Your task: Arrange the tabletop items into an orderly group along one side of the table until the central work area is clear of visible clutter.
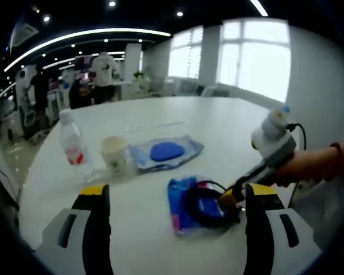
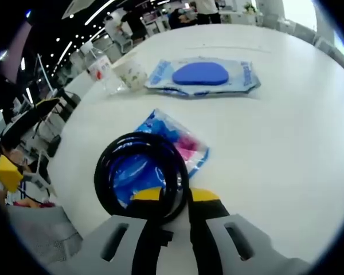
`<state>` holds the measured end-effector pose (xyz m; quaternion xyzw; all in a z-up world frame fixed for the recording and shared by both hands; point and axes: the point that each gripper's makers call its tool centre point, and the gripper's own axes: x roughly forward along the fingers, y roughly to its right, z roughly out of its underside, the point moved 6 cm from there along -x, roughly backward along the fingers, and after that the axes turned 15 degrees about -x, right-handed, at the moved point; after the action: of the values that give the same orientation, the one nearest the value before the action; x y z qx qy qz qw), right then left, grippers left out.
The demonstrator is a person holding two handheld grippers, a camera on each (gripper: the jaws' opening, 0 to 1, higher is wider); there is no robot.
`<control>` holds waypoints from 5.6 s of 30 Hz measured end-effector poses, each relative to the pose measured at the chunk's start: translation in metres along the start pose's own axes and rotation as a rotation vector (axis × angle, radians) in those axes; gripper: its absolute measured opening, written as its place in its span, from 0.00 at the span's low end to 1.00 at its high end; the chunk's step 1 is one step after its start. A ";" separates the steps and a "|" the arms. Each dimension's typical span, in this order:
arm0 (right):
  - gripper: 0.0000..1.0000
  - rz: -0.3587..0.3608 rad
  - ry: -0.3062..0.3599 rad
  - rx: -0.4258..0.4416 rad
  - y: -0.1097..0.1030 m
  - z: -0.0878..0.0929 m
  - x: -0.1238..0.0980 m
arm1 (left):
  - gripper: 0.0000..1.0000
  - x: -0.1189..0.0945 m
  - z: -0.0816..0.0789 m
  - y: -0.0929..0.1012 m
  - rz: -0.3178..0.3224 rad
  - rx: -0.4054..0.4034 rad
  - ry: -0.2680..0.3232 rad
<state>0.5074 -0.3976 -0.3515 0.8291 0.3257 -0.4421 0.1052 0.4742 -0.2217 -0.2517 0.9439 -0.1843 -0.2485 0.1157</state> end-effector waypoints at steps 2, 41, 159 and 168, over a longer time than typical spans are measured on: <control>0.13 0.006 -0.006 0.011 0.001 0.000 0.000 | 0.93 0.000 0.002 -0.002 -0.005 -0.002 -0.007; 0.02 -0.120 0.098 0.209 0.001 -0.010 -0.054 | 0.93 0.000 0.003 -0.007 -0.007 -0.020 0.002; 0.75 0.055 0.137 0.165 0.123 -0.020 -0.037 | 0.91 0.007 0.021 -0.009 0.000 -0.035 -0.107; 0.98 0.026 0.202 0.055 0.106 -0.028 -0.049 | 0.92 0.006 0.021 -0.006 0.010 -0.032 -0.105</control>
<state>0.5741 -0.4879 -0.3082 0.8763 0.3114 -0.3634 0.0547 0.4707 -0.2213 -0.2739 0.9266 -0.1908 -0.3001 0.1220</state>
